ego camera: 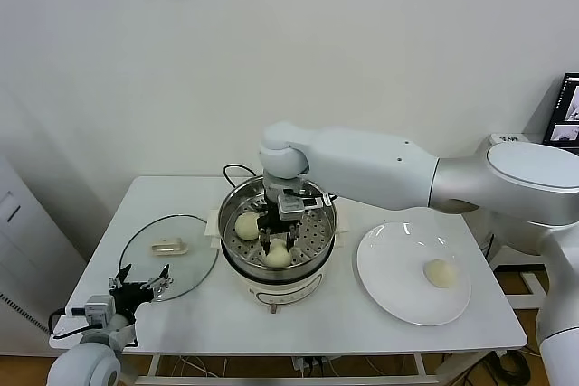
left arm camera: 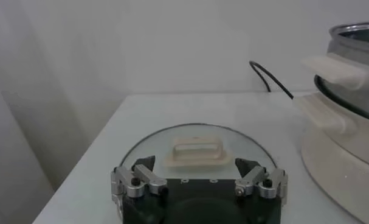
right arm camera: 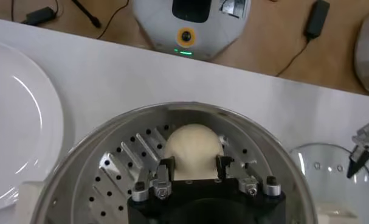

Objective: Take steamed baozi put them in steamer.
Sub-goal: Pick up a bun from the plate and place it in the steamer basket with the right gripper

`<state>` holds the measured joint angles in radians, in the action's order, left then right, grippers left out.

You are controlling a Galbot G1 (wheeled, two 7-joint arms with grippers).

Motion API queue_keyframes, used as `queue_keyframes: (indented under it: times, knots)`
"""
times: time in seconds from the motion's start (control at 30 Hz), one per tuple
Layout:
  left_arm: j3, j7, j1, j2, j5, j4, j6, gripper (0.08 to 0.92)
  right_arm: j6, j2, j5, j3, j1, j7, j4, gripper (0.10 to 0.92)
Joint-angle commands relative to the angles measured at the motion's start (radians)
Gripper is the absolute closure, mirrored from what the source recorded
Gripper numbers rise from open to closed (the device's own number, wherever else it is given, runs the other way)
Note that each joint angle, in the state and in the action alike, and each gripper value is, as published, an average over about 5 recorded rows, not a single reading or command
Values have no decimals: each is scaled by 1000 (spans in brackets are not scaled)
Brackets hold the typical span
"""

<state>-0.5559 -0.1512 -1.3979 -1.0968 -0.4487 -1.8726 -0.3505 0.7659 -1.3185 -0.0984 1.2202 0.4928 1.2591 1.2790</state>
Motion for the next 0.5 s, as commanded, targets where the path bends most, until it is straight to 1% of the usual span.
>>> queue_keyframes:
  times: [0.03,0.1,0.37,0.43,0.5]
  knots:
    - [0,0,0,0,0,2,2,177,14,-5,-40,-12,-23,-2,-1,547]
    - [0,0,0,0,0,3,2,177,12,-4,-42,-15,-21,-2,-1,502]
    - [1,0,1,-3,3,13,7,177,-9,11,-26,-77,21,-14,-50,269]
    - [1,0,3,-3,3,12,7,177,-39,29,-4,-98,47,-20,-77,228]
    - [2,1,6,-3,3,12,7,177,-104,63,44,-101,85,-21,-100,211]
